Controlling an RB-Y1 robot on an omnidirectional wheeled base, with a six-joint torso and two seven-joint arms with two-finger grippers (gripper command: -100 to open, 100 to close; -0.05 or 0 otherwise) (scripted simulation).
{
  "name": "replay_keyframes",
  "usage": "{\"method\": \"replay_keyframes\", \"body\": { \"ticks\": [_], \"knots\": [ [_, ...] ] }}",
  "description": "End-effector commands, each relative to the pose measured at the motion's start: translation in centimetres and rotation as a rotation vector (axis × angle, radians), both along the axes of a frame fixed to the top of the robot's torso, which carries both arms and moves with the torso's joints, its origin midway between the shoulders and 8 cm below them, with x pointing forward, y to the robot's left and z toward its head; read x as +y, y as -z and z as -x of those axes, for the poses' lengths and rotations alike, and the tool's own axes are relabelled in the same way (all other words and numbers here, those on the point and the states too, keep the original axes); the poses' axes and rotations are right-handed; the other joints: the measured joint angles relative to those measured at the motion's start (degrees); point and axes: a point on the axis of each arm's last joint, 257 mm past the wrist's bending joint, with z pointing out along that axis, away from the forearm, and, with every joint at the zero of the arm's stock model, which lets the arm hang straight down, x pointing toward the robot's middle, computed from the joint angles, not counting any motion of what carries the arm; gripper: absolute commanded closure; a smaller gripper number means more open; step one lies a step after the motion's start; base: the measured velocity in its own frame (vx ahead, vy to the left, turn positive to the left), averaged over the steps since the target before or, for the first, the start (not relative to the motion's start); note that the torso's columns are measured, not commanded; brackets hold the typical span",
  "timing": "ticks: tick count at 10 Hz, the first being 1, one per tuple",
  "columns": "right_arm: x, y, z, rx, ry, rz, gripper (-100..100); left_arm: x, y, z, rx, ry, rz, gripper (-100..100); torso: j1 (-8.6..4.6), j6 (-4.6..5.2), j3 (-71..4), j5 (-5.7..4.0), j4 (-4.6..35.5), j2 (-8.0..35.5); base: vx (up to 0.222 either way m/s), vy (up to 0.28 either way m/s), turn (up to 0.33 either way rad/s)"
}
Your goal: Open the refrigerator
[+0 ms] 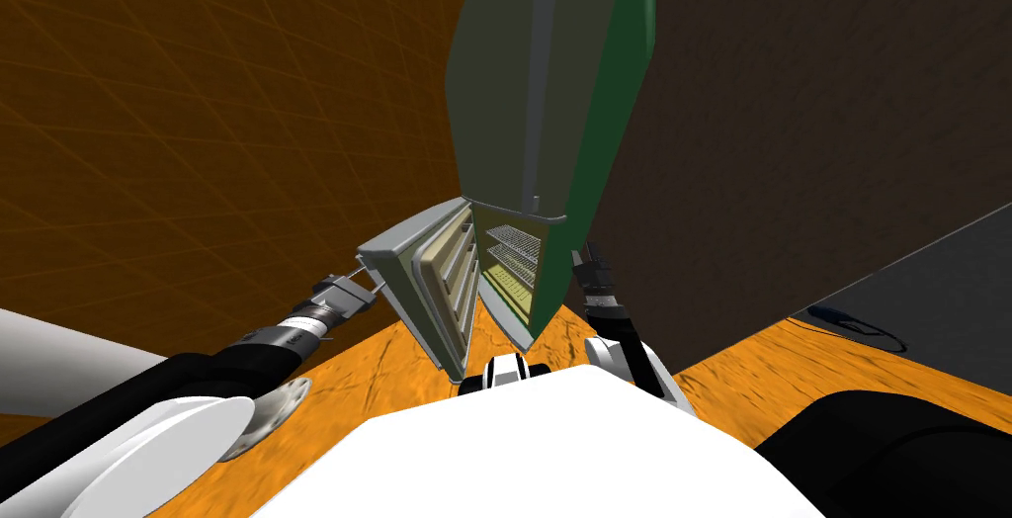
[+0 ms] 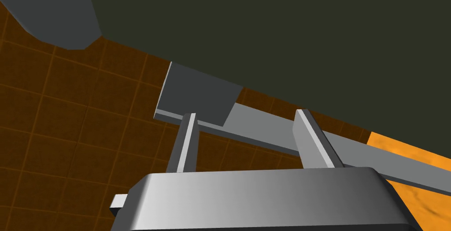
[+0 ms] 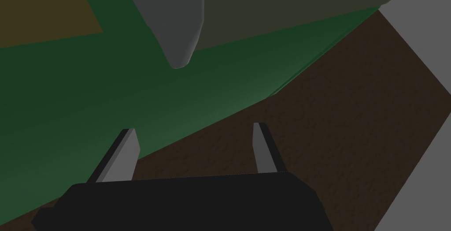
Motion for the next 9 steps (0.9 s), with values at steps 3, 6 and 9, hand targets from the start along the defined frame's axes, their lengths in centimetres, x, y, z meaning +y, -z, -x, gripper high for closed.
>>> {"method": "replay_keyframes", "body": {
  "ticks": [3, 6, 9],
  "knots": [
    [0.0, 0.0, 0.0, 0.000, 0.000, 0.000, 0, -2.4, -1.0, 0.1, -0.016, 0.050, 0.008, -100, -0.11, 0.05, 0.1, -0.05, 0.1, 0.2, -0.002, 0.004, -0.005],
    [0.0, 0.0, 0.0, 0.000, 0.000, 0.000, 0, -2.7, -1.3, 0.2, -0.023, 0.056, 0.003, -100, -0.28, 0.06, 0.1, -0.15, 0.1, 0.2, 0.002, 0.000, 0.007],
    [0.0, 0.0, 0.0, 0.000, 0.000, 0.000, 0, 0.8, 0.0, -0.5, -0.011, -0.027, 0.008, -100, 0.46, -0.30, 0.1, 0.18, 0.0, 0.2, -0.004, 0.035, 0.003]
  ]
}}
